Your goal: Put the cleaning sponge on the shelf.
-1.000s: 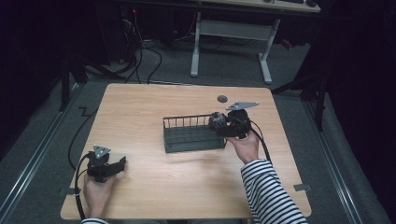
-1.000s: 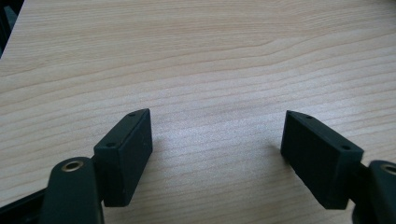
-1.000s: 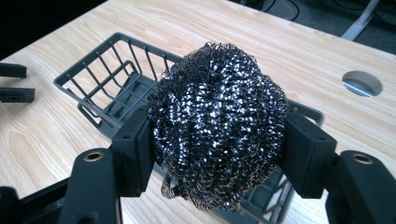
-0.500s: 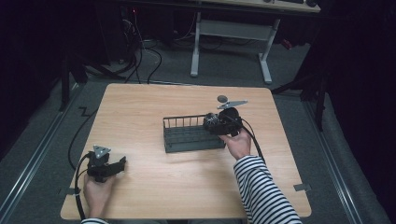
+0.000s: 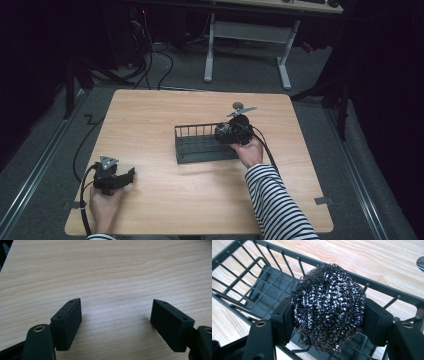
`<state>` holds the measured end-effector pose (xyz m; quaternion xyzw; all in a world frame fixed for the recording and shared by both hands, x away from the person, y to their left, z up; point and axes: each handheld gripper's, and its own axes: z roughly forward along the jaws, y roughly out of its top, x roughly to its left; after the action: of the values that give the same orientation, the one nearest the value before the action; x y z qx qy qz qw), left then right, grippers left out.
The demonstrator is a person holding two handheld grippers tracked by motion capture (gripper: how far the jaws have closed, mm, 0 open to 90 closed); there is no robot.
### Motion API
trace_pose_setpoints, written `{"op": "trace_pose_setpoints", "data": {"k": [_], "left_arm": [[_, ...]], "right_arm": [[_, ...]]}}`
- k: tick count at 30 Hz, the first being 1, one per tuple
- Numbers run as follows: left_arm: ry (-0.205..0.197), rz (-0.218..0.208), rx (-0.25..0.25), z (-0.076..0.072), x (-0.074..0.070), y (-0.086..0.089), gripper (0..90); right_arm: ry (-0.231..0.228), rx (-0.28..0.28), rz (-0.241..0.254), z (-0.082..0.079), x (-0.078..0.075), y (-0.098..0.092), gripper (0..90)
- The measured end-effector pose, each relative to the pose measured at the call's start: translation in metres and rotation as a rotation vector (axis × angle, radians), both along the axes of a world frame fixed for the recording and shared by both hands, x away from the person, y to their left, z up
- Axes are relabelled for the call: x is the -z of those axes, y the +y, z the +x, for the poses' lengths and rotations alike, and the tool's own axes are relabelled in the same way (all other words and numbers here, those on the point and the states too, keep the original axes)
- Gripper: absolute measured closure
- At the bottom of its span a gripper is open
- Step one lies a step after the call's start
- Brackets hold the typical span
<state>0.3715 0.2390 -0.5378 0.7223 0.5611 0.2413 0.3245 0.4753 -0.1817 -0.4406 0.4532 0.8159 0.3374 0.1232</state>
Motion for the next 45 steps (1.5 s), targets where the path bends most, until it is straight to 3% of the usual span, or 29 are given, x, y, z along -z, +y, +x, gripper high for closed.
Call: {"op": "trace_pose_setpoints", "data": {"k": [10,21,25,30,32,34,42,45], "left_arm": [[0.000,0.001,-0.001,0.000,0.000,0.000,25.7],[0.001,0.001,-0.001,0.000,0.000,0.000,25.7],[0.001,0.002,-0.001,0.000,0.000,0.000,25.7],[0.001,0.002,-0.001,0.000,0.000,0.000,25.7],[0.001,0.002,-0.001,0.000,0.000,0.000,25.6],[0.000,0.001,-0.002,0.000,0.000,0.000,25.6],[0.001,0.001,-0.001,0.000,0.000,0.000,25.6],[0.001,0.002,-0.001,0.000,0.000,0.000,25.6]], "right_arm": [[0.012,-0.001,-0.028,0.002,0.006,0.003,34.1],[-0.013,-0.014,0.015,-0.004,0.000,-0.003,28.7],[-0.064,-0.020,0.052,-0.015,-0.010,-0.014,29.6],[-0.087,-0.010,0.086,-0.026,-0.018,-0.028,32.1],[-0.106,0.008,0.129,-0.035,-0.022,-0.040,34.6],[-0.110,0.018,0.116,-0.040,-0.022,-0.047,35.5],[-0.135,0.078,0.144,-0.057,-0.018,-0.077,38.8],[-0.125,0.095,0.133,-0.062,-0.016,-0.087,38.8]]}}
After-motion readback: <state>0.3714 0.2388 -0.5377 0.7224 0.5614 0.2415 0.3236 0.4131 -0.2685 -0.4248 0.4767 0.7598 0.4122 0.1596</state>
